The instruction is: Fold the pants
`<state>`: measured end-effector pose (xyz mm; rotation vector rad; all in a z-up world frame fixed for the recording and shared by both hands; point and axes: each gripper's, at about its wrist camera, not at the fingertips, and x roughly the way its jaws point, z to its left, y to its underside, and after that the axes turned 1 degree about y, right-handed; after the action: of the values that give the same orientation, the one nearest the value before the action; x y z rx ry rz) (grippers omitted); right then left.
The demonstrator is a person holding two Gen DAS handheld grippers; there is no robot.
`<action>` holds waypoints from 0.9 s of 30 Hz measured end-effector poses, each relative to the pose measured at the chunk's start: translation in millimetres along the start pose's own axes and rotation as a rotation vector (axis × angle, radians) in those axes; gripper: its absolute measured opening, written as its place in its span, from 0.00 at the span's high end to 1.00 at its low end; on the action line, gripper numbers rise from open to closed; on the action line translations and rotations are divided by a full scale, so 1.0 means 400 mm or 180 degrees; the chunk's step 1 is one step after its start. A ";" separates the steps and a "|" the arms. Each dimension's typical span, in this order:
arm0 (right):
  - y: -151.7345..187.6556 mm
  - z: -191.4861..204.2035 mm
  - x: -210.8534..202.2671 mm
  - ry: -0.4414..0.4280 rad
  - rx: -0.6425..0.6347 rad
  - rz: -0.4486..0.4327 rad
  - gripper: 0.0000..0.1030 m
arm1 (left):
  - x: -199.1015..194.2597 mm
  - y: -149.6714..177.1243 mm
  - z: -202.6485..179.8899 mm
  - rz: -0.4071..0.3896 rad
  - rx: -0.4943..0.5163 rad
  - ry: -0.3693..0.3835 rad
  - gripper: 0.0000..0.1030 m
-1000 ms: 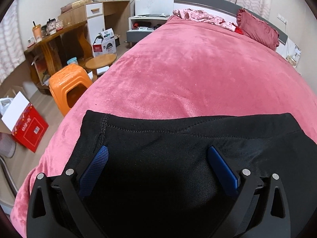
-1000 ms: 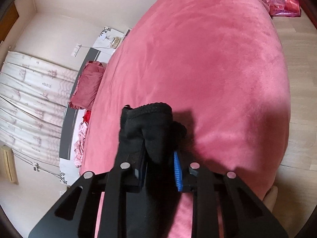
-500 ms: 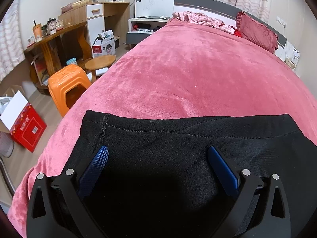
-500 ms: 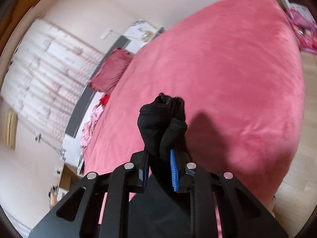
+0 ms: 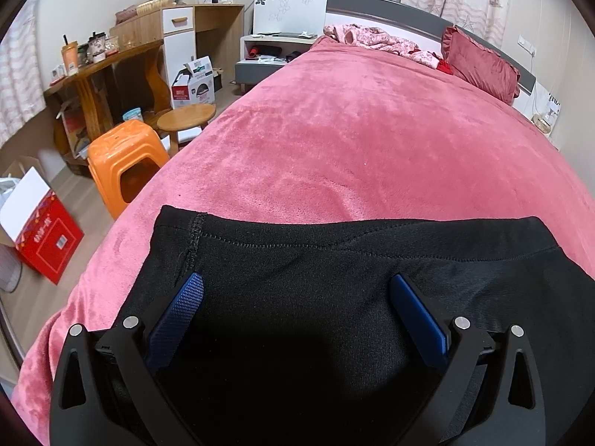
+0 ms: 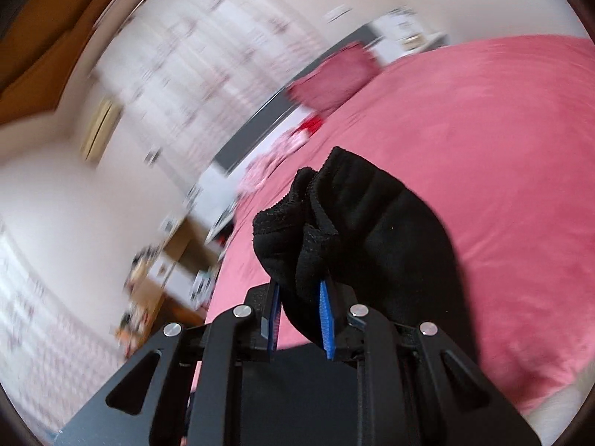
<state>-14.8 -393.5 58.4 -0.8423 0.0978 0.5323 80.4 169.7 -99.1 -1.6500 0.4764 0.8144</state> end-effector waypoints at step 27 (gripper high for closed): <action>0.499 0.183 0.371 -0.0006 -0.1286 0.2181 0.28 | -0.004 0.001 0.003 0.0007 -0.0020 0.0028 0.03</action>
<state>7.6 -170.6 -72.2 -1.2044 0.2890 1.2238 78.9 170.8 -98.3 -1.6597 0.4821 0.8113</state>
